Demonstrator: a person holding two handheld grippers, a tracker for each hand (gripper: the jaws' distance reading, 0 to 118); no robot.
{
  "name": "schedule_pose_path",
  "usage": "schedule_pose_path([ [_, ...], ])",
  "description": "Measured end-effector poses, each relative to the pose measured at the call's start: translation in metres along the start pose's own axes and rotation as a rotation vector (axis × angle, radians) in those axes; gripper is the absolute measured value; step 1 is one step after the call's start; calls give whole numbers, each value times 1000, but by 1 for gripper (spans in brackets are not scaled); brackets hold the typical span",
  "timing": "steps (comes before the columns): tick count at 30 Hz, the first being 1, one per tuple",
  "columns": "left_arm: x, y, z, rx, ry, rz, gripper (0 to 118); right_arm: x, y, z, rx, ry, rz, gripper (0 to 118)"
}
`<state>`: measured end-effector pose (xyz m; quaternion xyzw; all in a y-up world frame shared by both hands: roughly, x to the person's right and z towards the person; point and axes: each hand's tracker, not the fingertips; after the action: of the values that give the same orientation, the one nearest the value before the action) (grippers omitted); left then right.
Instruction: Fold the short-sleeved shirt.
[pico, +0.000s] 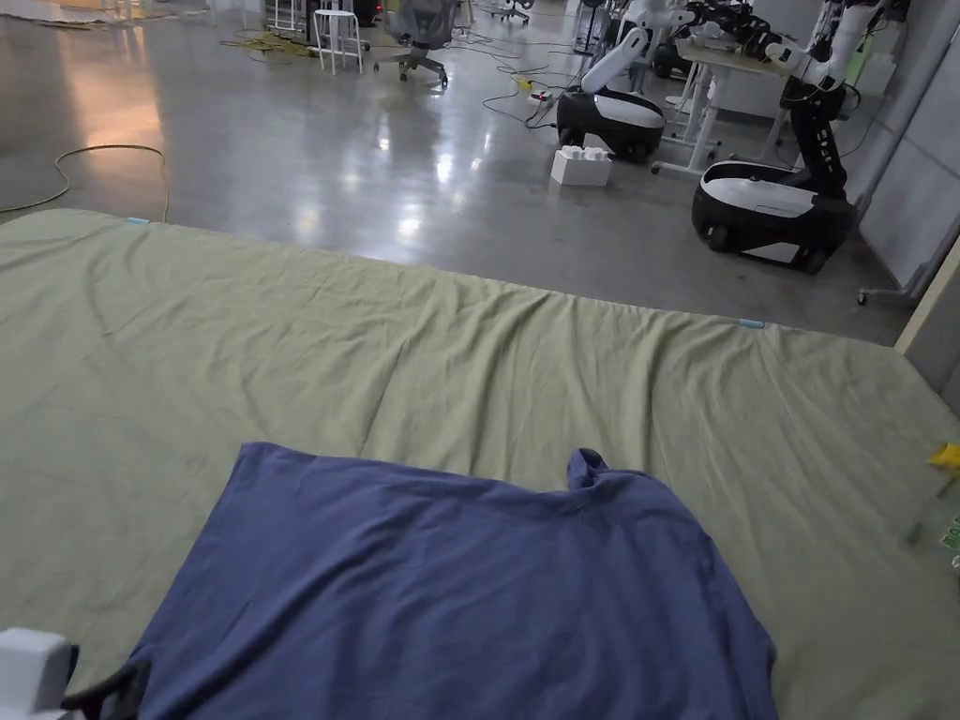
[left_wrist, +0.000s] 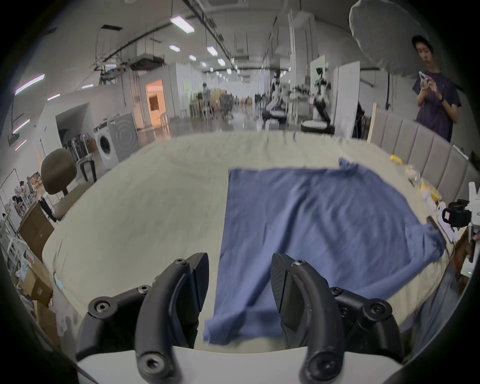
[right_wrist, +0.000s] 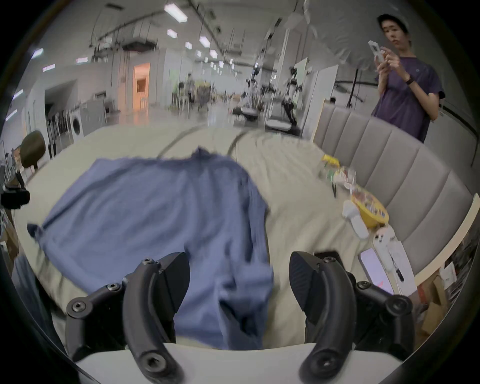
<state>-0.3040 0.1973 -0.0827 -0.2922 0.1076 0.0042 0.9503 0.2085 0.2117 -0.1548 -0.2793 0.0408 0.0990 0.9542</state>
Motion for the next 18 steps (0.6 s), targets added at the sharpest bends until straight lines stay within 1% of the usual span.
schedule_pose_path([
  [4, 20, 36, 5, 151, -15, 30, 50, -15, 36, 4, 184, -20, -42, 84],
  [7, 35, 59, 7, 240, -18, 56, 49, -26, 59, 6, 299, -35, -89, 84],
  [9, 45, 73, 10, 281, -19, 55, 46, -32, 70, 9, 351, -27, -115, 80],
  [10, 49, 78, 13, 312, -16, 46, 41, -36, 77, 10, 380, -25, -119, 73],
  [12, 58, 88, 16, 349, -6, 21, 30, -42, 85, 12, 411, -33, -100, 47],
  [13, 62, 92, 18, 363, -4, 14, 25, -44, 90, 13, 436, -41, -81, 35],
  [14, 65, 95, 21, 379, -4, 12, 17, -46, 93, 12, 442, -53, -74, 21],
  [15, 66, 97, 21, 393, -11, 8, 11, -48, 95, 13, 463, -53, -66, 13],
  [16, 68, 100, 23, 406, -16, 7, 9, -47, 96, 13, 469, -34, -86, 8],
  [17, 70, 101, 25, 418, -13, 9, 7, -47, 97, 13, 468, -17, -107, 7],
  [18, 71, 103, 26, 421, -17, 9, 5, -47, 99, 13, 473, -21, -101, 3],
])
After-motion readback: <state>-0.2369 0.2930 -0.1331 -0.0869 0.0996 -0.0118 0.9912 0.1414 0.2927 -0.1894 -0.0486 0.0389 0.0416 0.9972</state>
